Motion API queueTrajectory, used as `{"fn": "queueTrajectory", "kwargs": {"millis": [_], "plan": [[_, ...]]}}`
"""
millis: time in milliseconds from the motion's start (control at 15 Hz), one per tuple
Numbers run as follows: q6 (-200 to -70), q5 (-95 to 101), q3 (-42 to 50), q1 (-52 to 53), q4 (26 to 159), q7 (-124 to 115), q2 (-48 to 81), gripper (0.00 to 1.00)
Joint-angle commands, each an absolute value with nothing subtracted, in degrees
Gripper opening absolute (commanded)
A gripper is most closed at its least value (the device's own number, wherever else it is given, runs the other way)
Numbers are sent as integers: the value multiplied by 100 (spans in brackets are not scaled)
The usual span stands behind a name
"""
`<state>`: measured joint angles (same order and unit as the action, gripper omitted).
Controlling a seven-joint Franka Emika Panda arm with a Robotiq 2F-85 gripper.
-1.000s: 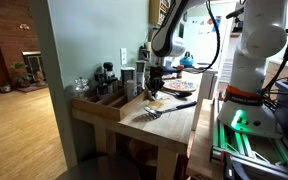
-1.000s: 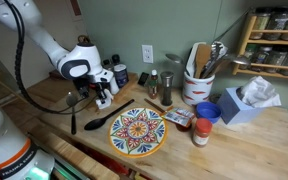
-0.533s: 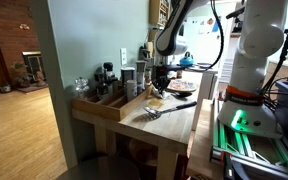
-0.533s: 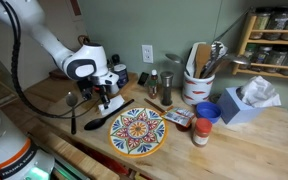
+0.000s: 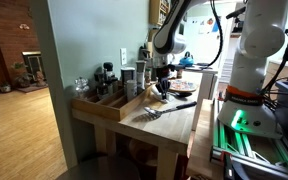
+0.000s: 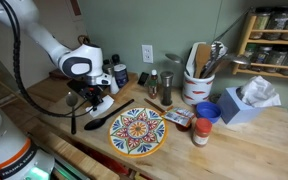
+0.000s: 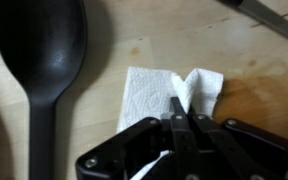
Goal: Use a tissue to wipe the wet part of the counter
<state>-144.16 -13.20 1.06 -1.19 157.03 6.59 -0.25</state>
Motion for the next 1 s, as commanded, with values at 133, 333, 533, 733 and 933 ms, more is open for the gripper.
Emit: {"fn": "queueTrajectory", "kwargs": {"millis": [133, 333, 533, 733, 933], "plan": [[-14234, -2204, -456, 431, 15768, 1642, 100, 1], [-14430, -2534, -672, 632, 15740, 1790, 142, 1], [-14915, -2830, -750, 700, 15708, 1659, 183, 1], [-15489, -2935, -631, 571, 15708, 1532, 215, 1], [-15949, -2492, -402, 352, 15707, 1120, 359, 1]]}}
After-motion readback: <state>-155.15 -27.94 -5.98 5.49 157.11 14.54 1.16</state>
